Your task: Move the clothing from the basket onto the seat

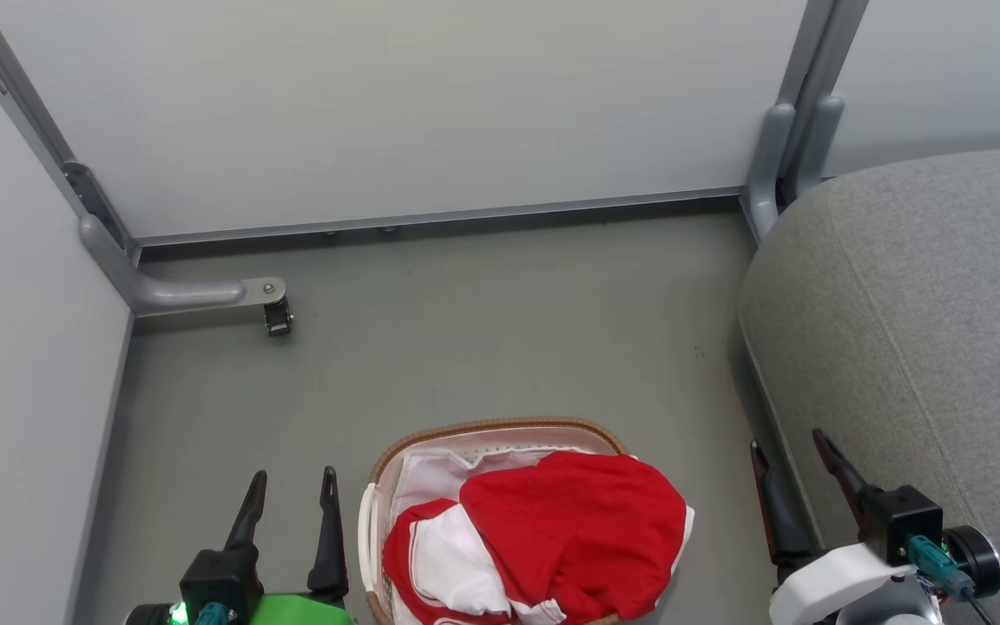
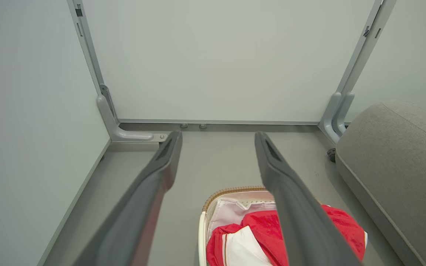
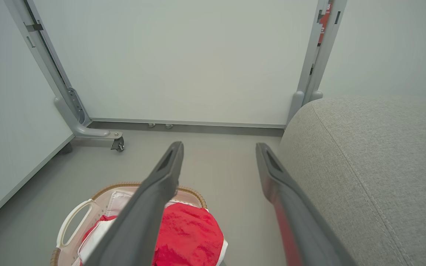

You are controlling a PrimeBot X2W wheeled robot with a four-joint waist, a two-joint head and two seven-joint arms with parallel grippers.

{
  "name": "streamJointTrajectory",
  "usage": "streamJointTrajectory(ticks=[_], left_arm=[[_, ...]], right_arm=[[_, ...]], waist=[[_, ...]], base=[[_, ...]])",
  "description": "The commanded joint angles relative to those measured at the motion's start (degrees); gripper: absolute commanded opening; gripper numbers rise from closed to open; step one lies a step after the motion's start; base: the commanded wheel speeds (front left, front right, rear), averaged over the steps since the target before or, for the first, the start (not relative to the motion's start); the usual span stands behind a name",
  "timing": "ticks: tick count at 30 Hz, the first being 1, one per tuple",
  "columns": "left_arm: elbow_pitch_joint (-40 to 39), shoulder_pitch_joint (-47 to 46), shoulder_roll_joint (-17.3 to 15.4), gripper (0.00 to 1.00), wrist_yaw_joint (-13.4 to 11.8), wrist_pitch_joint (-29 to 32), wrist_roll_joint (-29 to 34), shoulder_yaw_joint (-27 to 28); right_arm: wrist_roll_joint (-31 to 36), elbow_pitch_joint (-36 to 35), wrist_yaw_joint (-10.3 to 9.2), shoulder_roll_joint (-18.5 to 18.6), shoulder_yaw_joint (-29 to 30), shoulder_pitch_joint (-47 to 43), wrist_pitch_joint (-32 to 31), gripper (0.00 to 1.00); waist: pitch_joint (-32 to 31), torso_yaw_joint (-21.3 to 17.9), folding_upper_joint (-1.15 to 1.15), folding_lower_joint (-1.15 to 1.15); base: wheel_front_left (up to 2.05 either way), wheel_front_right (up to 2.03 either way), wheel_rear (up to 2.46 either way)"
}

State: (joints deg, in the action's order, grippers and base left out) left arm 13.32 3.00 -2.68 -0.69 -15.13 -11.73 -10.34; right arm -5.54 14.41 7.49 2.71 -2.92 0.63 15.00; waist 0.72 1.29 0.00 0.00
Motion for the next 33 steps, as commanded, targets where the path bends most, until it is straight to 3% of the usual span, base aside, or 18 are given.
streamJointTrajectory(ticks=[1,20,33], left_arm=[[0.13,0.18,-0.38,1.00,-0.01,-0.04,-0.24,0.02],[-0.21,-0.50,-0.38,1.00,0.16,-0.04,-0.06,-0.50],[1.12,-11.70,-0.35,1.00,3.17,-0.03,6.21,-1.94]], right_arm=[[-0.06,0.13,0.00,0.32,-0.04,-0.16,0.28,1.00],[-0.31,-0.89,0.00,0.32,0.41,0.61,0.28,1.00],[0.80,-3.73,0.00,0.31,3.06,5.88,0.27,1.00]], waist=[[0.01,-0.01,0.00,0.00],[1.65,-0.06,0.00,0.00],[13.30,-0.94,0.00,0.00]], base=[[0.00,0.00,0.00],[0.00,0.00,0.00],[0.00,0.00,0.00]])
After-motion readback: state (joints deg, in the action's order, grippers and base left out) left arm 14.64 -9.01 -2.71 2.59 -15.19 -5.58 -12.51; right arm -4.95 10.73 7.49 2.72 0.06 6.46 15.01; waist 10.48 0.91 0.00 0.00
